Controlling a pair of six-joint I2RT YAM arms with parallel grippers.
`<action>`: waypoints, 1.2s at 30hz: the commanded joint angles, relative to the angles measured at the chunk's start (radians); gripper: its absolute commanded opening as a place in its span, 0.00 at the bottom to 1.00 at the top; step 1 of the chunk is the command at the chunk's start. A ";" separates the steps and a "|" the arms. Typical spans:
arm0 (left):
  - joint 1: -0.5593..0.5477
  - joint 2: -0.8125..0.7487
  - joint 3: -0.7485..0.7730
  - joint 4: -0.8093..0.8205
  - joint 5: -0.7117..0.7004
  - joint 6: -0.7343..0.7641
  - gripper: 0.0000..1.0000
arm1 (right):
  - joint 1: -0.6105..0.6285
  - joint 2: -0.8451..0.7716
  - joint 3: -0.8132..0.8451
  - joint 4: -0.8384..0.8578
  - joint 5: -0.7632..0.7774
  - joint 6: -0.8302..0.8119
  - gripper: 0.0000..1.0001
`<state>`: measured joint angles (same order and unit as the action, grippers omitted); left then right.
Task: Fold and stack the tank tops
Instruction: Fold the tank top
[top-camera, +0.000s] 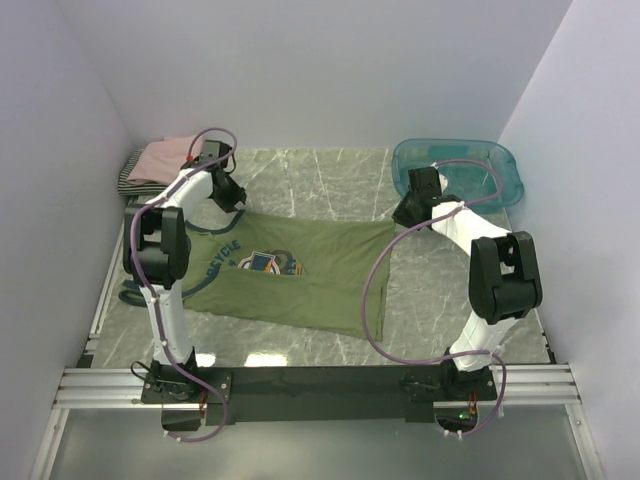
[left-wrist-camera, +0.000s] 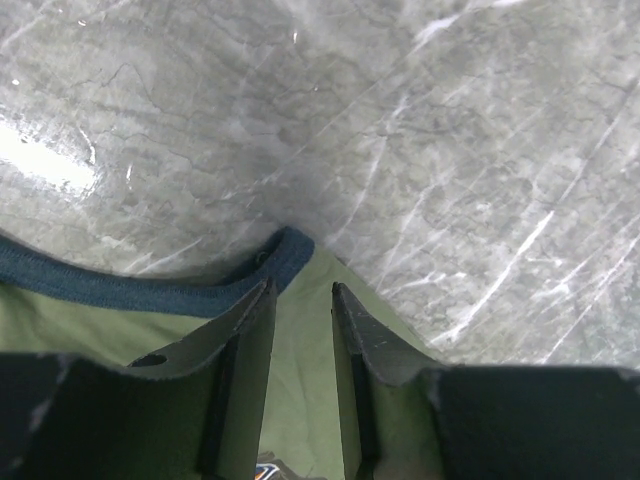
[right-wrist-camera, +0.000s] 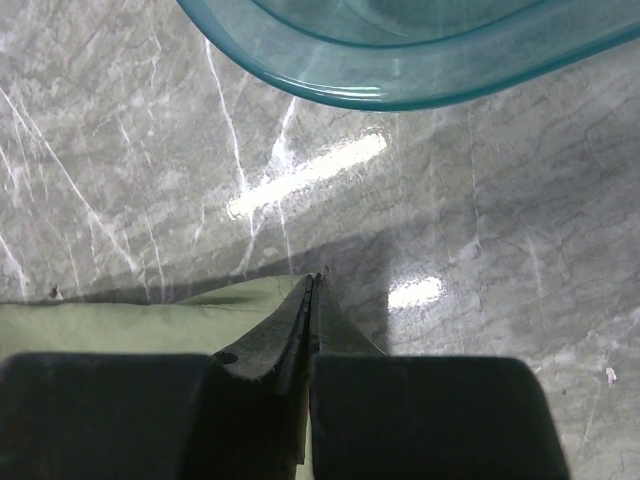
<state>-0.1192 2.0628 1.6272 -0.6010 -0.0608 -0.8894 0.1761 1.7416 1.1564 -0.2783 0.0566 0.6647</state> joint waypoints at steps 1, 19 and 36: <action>0.000 0.035 0.020 0.001 0.004 -0.025 0.35 | -0.009 0.004 0.000 0.025 0.008 -0.007 0.00; -0.008 0.094 0.037 -0.002 -0.054 -0.020 0.36 | -0.009 0.016 -0.001 0.028 0.012 -0.014 0.00; -0.023 0.013 0.106 -0.043 -0.025 -0.005 0.43 | -0.007 0.021 0.000 0.028 0.011 -0.016 0.00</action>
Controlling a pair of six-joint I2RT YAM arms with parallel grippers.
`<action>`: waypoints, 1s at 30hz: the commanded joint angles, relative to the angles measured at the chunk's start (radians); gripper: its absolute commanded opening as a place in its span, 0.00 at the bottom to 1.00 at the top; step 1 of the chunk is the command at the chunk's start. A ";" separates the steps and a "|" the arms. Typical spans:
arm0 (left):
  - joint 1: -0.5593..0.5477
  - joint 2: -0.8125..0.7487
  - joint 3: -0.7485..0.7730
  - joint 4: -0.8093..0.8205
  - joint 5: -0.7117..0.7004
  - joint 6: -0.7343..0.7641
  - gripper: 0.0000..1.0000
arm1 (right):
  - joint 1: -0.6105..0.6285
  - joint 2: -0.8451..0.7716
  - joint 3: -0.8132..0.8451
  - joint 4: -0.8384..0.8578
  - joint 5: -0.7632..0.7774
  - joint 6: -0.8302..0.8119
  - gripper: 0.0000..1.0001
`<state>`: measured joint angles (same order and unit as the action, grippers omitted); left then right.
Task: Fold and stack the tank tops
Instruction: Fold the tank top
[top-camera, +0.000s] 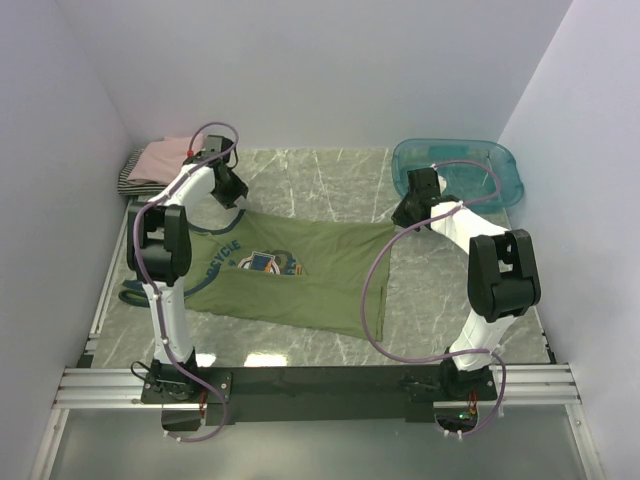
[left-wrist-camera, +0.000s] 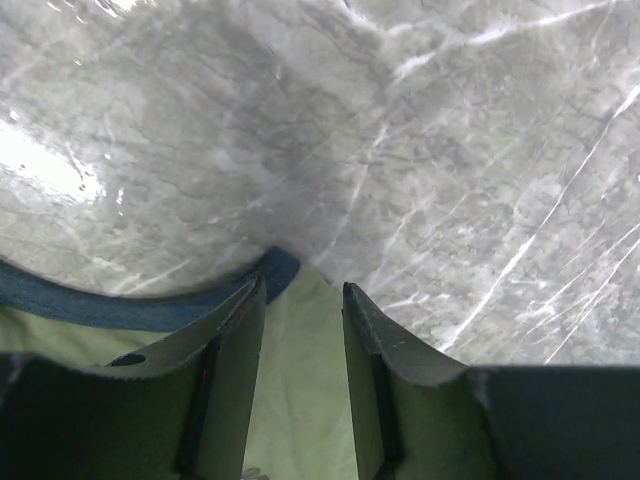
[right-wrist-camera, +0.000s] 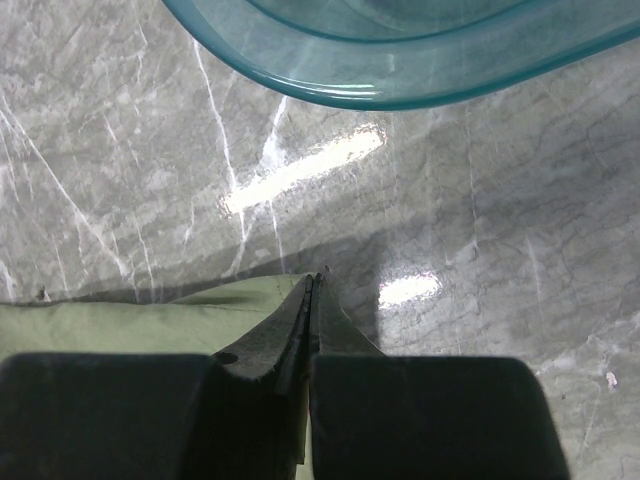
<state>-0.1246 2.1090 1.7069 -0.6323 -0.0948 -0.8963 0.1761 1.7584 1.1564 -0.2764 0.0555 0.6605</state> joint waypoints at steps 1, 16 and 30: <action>-0.023 -0.034 0.025 -0.009 0.010 -0.001 0.43 | -0.007 0.006 0.002 0.025 0.012 -0.010 0.00; -0.061 0.063 0.019 -0.040 -0.114 -0.075 0.42 | -0.007 0.010 0.005 0.023 0.010 -0.013 0.00; -0.061 0.129 0.051 -0.055 -0.144 -0.081 0.39 | -0.007 0.015 0.006 0.022 0.014 -0.021 0.00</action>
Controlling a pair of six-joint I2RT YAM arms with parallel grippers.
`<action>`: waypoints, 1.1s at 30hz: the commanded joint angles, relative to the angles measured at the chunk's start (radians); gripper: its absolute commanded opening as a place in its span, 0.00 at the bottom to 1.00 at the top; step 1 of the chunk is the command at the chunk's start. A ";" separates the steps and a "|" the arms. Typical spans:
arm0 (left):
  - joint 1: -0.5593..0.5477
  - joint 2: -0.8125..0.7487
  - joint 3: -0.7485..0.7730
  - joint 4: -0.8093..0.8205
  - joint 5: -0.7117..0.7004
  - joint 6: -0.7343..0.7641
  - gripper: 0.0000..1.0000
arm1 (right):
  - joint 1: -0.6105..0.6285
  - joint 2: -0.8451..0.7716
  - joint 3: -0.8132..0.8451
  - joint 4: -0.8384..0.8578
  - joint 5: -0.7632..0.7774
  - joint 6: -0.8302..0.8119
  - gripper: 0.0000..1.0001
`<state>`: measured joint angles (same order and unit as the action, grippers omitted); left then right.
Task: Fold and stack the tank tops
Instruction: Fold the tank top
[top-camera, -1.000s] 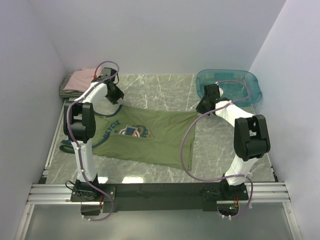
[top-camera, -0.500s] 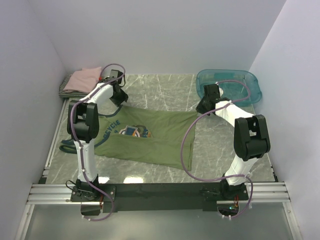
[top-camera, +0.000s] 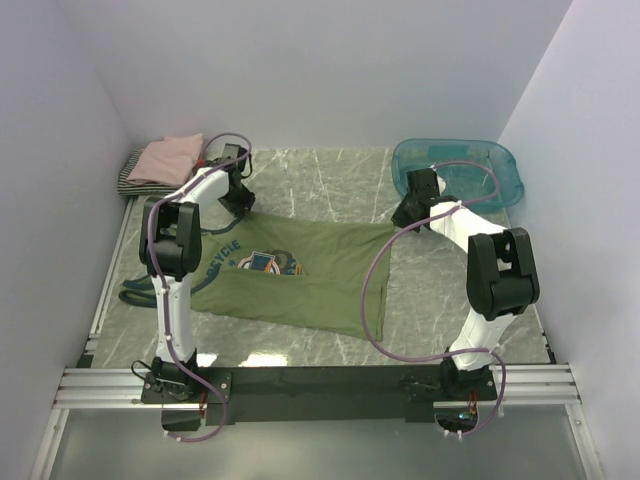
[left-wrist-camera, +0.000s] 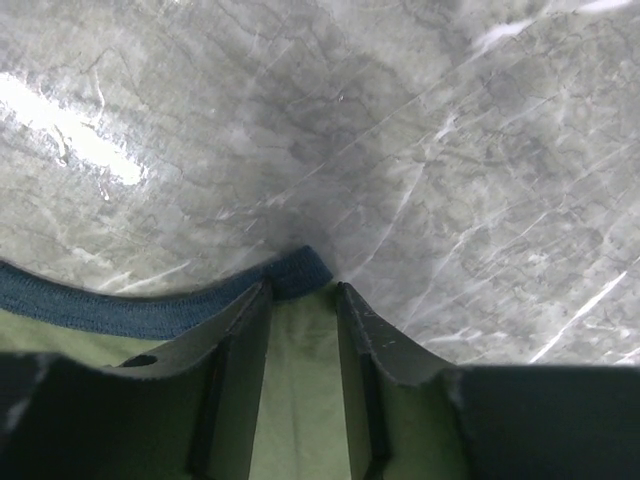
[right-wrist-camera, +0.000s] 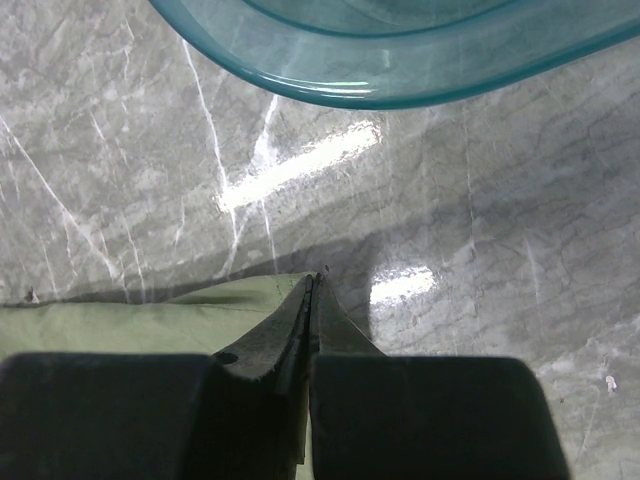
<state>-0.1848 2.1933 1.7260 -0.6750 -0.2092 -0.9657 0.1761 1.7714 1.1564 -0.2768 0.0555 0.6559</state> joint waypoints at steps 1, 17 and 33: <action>0.001 0.052 0.038 -0.014 -0.032 -0.010 0.38 | -0.007 0.005 0.008 0.022 0.014 -0.015 0.00; -0.001 -0.003 0.009 0.005 -0.004 -0.001 0.01 | -0.003 -0.044 -0.015 0.024 -0.005 -0.009 0.00; 0.011 -0.355 -0.362 0.218 0.056 -0.016 0.01 | 0.117 -0.337 -0.217 0.041 0.000 0.017 0.00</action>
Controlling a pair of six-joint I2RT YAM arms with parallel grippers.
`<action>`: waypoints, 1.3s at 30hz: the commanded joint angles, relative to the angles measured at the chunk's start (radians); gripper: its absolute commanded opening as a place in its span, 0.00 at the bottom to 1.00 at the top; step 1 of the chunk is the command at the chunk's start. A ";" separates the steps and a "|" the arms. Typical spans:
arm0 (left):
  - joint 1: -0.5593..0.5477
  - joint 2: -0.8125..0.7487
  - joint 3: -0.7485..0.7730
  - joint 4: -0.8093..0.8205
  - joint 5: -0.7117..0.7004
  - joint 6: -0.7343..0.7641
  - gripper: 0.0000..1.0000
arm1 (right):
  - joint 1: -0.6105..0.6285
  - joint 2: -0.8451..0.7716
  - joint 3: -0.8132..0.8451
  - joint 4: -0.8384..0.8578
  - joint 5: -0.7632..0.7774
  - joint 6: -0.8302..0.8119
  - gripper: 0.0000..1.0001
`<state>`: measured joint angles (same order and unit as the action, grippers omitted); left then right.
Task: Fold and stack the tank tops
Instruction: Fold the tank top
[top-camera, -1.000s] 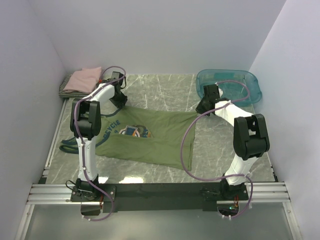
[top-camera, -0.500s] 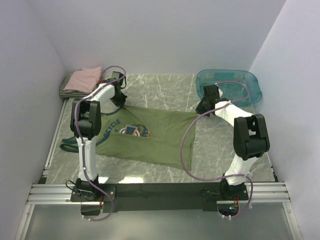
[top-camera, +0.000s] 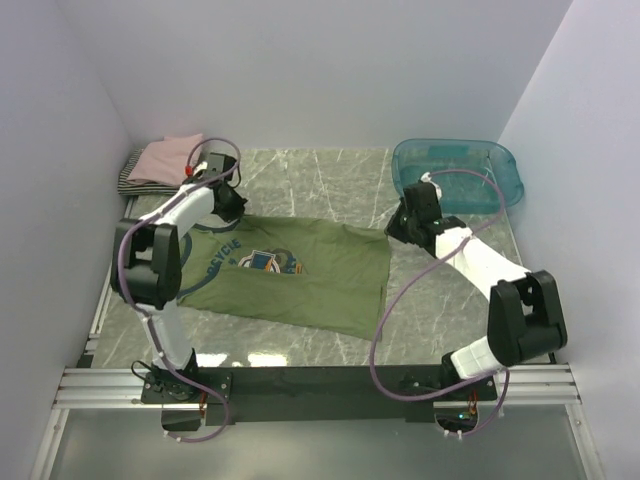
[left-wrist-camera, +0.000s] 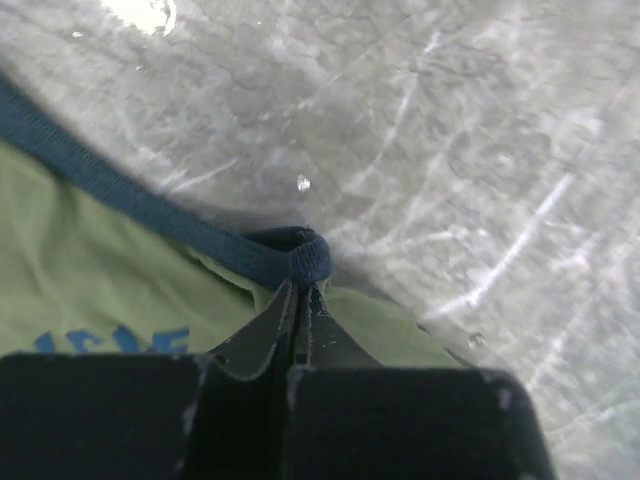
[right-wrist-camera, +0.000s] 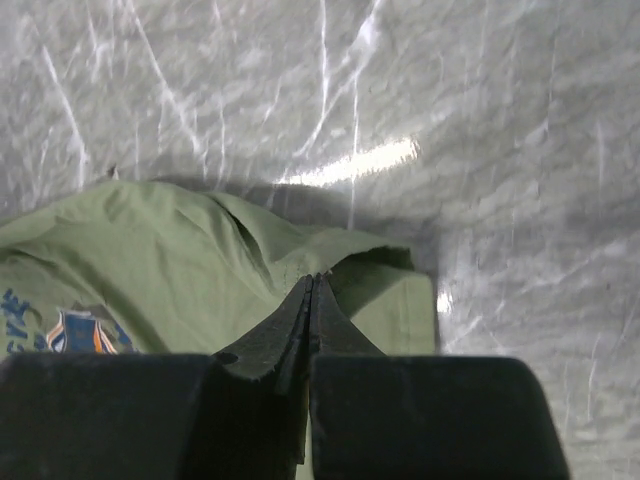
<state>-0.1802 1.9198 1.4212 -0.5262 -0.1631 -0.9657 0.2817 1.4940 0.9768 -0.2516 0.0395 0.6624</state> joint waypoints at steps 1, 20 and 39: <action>0.010 -0.117 -0.083 0.081 0.008 -0.018 0.01 | 0.014 -0.073 -0.073 0.015 0.013 0.014 0.00; 0.070 -0.358 -0.501 0.241 0.007 -0.065 0.01 | 0.071 -0.288 -0.366 0.009 -0.027 0.072 0.00; 0.163 -0.358 -0.394 0.269 0.112 -0.033 0.01 | 0.011 -0.265 -0.208 -0.075 0.000 0.031 0.00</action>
<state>-0.0288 1.5444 0.9501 -0.2970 -0.0639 -1.0145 0.3157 1.2182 0.6910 -0.3111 0.0101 0.7204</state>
